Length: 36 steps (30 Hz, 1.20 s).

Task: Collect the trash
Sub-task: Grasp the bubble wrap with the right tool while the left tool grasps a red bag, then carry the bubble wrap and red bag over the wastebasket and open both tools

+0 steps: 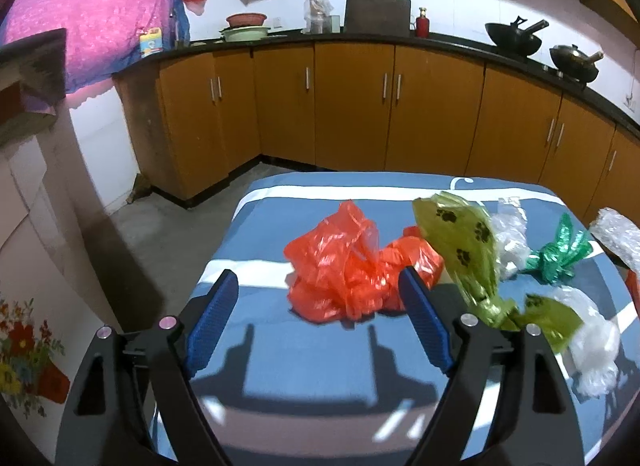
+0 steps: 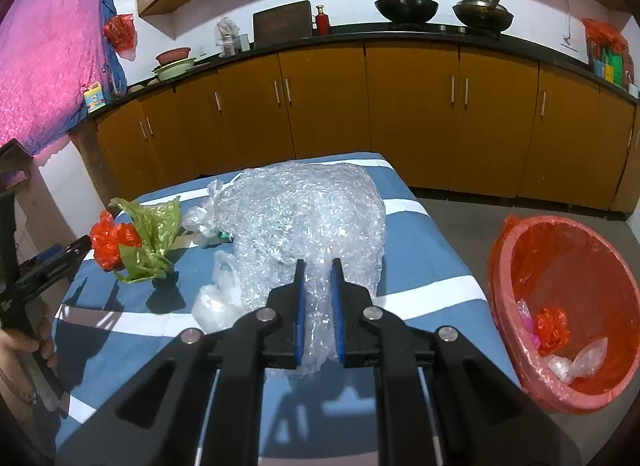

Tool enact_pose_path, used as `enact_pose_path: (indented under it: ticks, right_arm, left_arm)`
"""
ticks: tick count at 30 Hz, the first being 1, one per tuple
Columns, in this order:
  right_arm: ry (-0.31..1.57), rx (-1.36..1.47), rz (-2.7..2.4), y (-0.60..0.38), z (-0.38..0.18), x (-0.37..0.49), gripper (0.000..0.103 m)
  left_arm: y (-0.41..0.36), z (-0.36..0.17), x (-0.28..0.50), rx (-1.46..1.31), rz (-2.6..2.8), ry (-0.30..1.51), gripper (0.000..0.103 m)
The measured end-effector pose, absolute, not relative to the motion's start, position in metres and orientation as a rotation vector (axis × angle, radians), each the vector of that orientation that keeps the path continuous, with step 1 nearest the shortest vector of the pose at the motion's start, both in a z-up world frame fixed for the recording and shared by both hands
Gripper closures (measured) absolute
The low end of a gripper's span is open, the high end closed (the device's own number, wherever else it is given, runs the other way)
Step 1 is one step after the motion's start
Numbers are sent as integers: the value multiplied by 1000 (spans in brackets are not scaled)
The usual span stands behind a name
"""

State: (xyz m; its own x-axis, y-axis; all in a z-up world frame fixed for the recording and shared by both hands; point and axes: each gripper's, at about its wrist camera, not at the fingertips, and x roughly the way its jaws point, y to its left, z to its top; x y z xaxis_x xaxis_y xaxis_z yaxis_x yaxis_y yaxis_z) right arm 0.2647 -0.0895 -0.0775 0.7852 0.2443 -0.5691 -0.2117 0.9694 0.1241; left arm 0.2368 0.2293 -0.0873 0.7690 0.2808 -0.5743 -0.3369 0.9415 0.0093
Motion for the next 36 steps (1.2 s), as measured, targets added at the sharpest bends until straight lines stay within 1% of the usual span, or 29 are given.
enact_pose_path:
  ticks: [8,9,10,11,12,13,14,15,16,17,19,21,29,36]
  right_arm:
    - [650,90,241,-93,-86,278,90]
    - [651,91,242,-93,-86,279,90]
    - [651,94,243,-93,-87,279,90]
    - [651,98,244,-93,-86,279,90]
    - [651,101,245,-92,-86,280,90]
    - [650,102,249,-93,-86,280,90]
    - [650,103,251,-92,-86,280,90]
    - [650,103,253,-92,-87,280,90]
    - [650,103,254,-91,-87,280,90]
    - [651,102,256,-91,-87,280,90]
    - [652,100,258,-90,-88,280,90]
    - [652,96,259,-90,-87,279,90]
    - [635,97,259,-93,-82,271,90]
    - [624,95,274,-92,-76,259,90]
  left_arm:
    - [230,-101,261,-49,280,675,20]
    - [232,-103,263,-58,265,690,21]
    - [234,-104,264,-72,248,698,29]
    - [233,-105,264,-81,235,701,33]
    - [232,-105,263,-86,222,703,43]
    - [232,-106,263,-85,205,709,55]
    - [230,-107,264,-81,198,713,60]
    - [228,-107,263,-76,194,714,70]
    - [227,-107,263,-73,191,717,92]
    - [226,-109,264,-79,173,734,97]
    - [226,-109,262,-77,171,732,100]
    - [224,-109,257,-68,172,729,102]
    - [223,-106,227,-114,152,707,102]
    - [225,-89,199,-156,174,655,102]
